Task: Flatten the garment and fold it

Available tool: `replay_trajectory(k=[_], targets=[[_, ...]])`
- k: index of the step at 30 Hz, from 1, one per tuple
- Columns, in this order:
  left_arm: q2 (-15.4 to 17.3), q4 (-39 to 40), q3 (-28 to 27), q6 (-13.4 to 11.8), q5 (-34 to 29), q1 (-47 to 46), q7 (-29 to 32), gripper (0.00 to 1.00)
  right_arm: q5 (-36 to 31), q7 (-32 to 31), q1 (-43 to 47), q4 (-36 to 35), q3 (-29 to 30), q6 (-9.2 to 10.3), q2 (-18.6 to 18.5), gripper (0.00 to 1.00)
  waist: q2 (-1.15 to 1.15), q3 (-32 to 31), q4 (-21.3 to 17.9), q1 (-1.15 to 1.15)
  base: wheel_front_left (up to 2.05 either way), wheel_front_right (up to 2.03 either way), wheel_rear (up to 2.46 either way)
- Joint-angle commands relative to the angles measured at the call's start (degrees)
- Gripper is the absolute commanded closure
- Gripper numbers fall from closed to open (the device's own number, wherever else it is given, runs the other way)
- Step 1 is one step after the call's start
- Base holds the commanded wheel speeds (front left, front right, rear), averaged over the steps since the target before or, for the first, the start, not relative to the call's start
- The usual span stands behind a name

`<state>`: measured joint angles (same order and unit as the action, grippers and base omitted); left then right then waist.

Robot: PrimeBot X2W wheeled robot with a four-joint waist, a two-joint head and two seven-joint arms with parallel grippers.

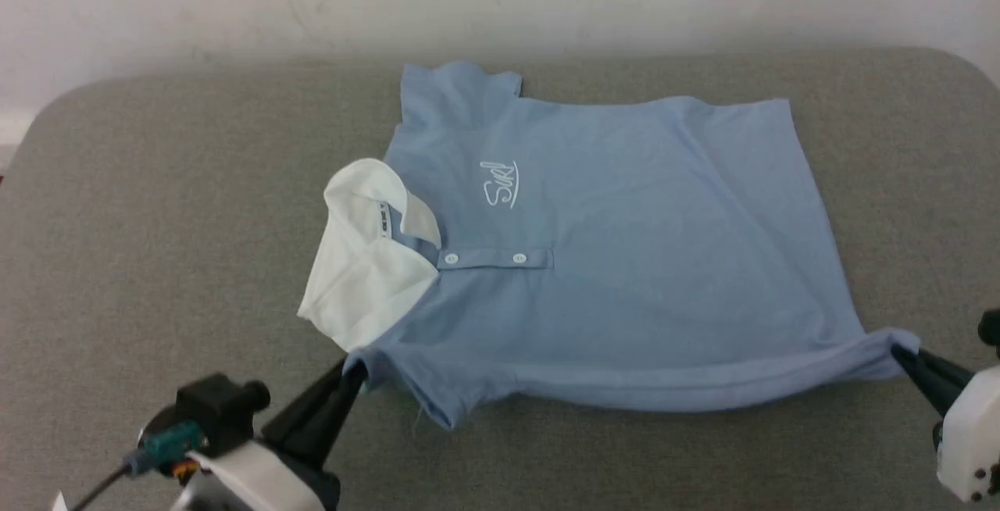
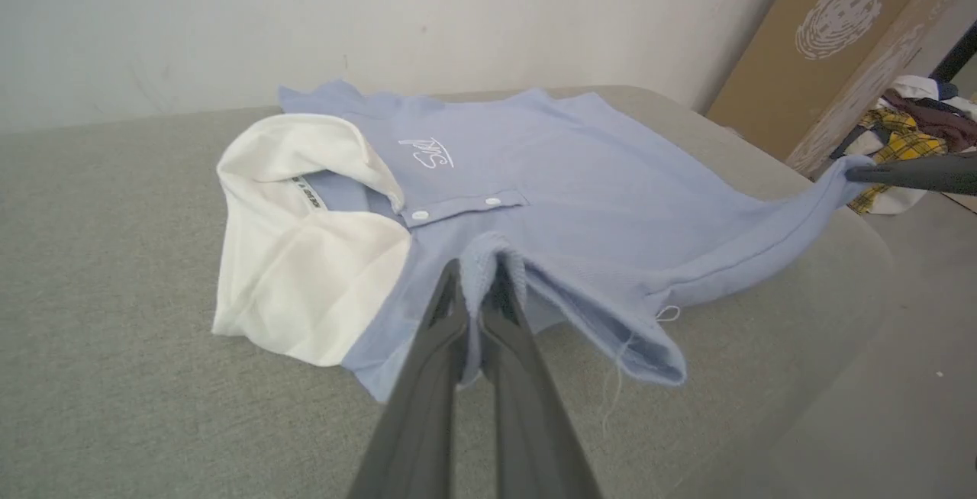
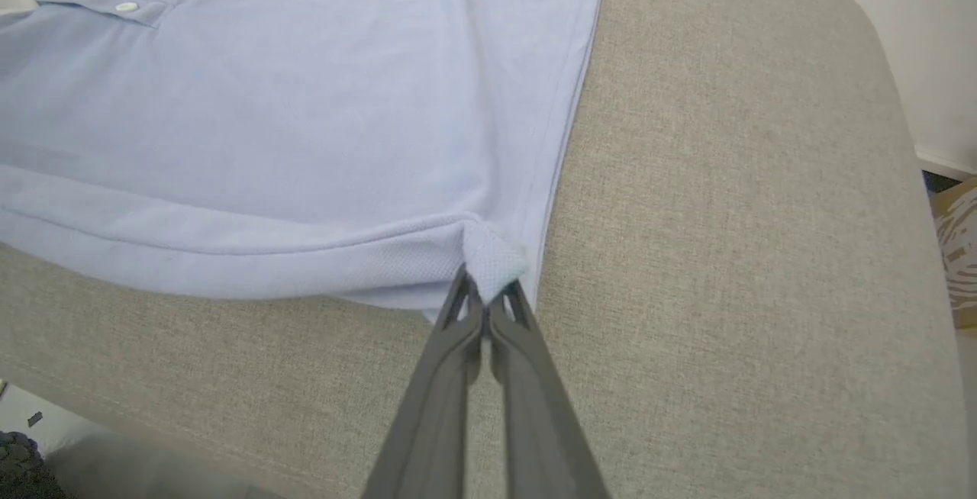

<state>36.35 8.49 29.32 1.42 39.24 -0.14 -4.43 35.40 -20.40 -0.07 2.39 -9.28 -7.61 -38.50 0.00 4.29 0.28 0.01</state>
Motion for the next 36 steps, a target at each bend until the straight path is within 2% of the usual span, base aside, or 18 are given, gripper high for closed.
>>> replay_trajectory(k=[1, 8, 13, 18, 28, 29, 30, 31, 36], targets=[[-0.46, 0.26, -0.55, -0.24, -0.24, -1.49, -0.57, 1.00, -0.48, 0.44, -1.22, -0.38, 0.46, 0.12, 0.62, 1.00, 0.00, 2.31, -0.43, -0.01, 0.00, 0.00, 0.00], [-2.23, -0.86, -1.91, 0.47, -0.74, -10.75, -0.11, 1.00, -2.49, 1.26, -7.96, 1.06, 2.63, 0.12, 2.94, 1.00, 0.00, 8.52, -1.21, -0.01, 0.00, 0.00, 0.00], [-2.01, -5.26, -1.94, 0.33, -3.09, -17.99, 2.41, 1.00, -3.47, 0.93, -14.49, 3.86, 2.33, 0.12, 4.04, 1.00, 0.00, 13.38, -1.77, -0.01, 0.00, 0.00, 0.00], [-2.19, -10.74, -0.70, 1.16, -5.53, -24.61, 4.69, 1.00, -5.20, 0.71, -20.21, 8.46, 0.02, 0.12, 4.53, 1.00, 0.00, 16.80, -1.53, -0.01, 0.00, 0.00, 0.00], [-6.06, -23.94, 2.28, 2.02, -8.50, -32.29, 4.45, 1.00, -6.72, 4.23, -27.80, 18.20, -5.18, 0.12, 5.99, 1.00, 0.00, 19.58, -0.94, -0.01, 0.00, 0.00, 0.00], [-6.59, -25.09, 2.49, 2.12, -8.54, -32.68, 4.06, 0.69, -6.83, 4.65, -28.24, 19.05, -5.74, 0.12, 6.07, 1.00, 0.00, 19.55, -0.86, -0.01, 0.00, 0.00, 0.00], [-7.04, -26.19, 2.70, 2.13, -8.74, -33.03, 3.61, 0.00, -6.92, 5.05, -28.61, 19.83, -6.22, 0.12, 6.17, 0.98, 0.00, 19.44, -0.77, -0.01, 0.00, 0.00, 0.00], [-7.48, -27.29, 2.82, 2.05, -8.82, -33.24, 3.22, 0.00, -6.92, 5.58, -28.96, 20.47, -6.69, 0.12, 6.32, 0.01, 0.00, 19.25, -0.72, -0.01, 0.00, 0.00, 0.00], [-9.63, -31.54, 2.88, 1.59, -8.03, -32.67, 1.01, 0.00, -7.01, 8.29, -29.15, 23.14, -7.82, 0.12, 6.37, 0.00, 0.00, 16.37, -0.31, -0.01, 0.00, 0.00, 0.00]])
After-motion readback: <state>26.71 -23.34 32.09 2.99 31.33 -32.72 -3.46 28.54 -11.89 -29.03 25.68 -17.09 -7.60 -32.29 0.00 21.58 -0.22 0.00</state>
